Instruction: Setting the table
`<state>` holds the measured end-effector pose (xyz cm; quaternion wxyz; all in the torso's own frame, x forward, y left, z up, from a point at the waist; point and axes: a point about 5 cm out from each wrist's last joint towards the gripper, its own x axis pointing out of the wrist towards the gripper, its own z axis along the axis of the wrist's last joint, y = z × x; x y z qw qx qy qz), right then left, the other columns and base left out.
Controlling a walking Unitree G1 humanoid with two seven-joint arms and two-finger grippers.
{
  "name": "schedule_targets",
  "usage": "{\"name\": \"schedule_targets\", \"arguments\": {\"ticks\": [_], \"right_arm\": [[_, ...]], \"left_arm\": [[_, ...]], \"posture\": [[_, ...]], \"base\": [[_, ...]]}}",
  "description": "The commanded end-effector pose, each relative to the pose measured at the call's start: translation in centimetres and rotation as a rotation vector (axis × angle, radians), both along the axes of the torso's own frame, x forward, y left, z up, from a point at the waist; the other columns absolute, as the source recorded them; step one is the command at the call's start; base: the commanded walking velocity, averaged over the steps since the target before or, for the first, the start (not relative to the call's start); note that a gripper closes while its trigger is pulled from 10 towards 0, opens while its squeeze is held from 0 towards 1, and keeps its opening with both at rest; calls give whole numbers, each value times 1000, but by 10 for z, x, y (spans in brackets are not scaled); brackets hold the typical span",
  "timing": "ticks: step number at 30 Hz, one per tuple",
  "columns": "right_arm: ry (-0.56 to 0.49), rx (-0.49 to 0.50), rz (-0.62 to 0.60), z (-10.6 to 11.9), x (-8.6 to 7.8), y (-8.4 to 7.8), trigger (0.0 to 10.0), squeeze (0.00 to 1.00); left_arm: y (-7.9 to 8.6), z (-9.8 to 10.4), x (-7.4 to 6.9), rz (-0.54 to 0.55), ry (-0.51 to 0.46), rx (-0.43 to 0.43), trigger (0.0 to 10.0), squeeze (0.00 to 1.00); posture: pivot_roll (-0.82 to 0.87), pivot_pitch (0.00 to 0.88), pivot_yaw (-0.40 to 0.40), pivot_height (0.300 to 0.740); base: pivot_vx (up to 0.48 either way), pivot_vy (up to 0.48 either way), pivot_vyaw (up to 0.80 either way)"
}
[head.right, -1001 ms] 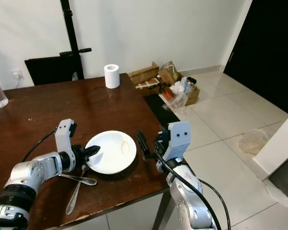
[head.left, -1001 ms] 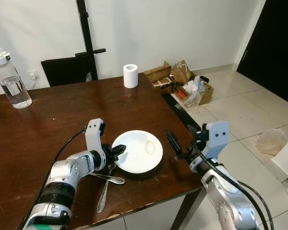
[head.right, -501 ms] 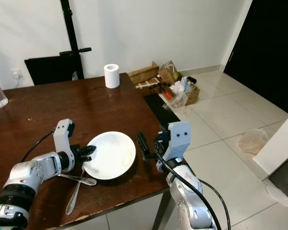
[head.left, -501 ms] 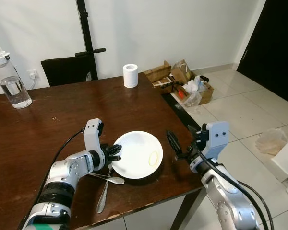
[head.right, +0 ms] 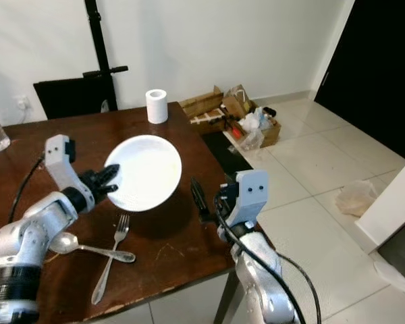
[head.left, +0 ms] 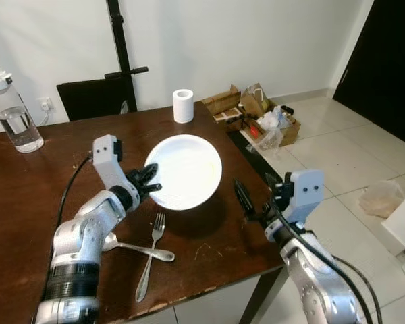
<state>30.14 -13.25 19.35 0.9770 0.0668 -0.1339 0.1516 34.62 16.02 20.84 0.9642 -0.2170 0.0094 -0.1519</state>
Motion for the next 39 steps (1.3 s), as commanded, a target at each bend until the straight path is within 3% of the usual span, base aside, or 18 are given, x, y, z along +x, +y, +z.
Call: {"name": "schedule_targets", "arguments": {"ticks": [1,4,11,31,39], "right_arm": [[0,14,-20,-1,-3,-2,10000,0],[16,31,-44,-4,-2,-7,10000,0],[23,31,-56,-5,-1,-10,10000,0],[39,46,-73,-7,-2,-11,10000,0],[43,47,-69,-7,-2,-11,10000,0]], "left_arm": [[1,4,-5,28,-27,21,10000,0],[-6,10,-15,42,-89,79,10000,0],[-13,19,-16,60,-151,148,10000,0],[-18,21,-20,99,-161,157,10000,0],[-18,20,-20,105,-156,158,10000,0]], "posture": [[15,75,76,740],[16,72,70,740],[11,66,71,740],[4,70,72,740],[7,75,72,740]], "base": [[0,0,0],[0,0,0],[0,0,0],[0,0,0],[-280,0,0]]}}
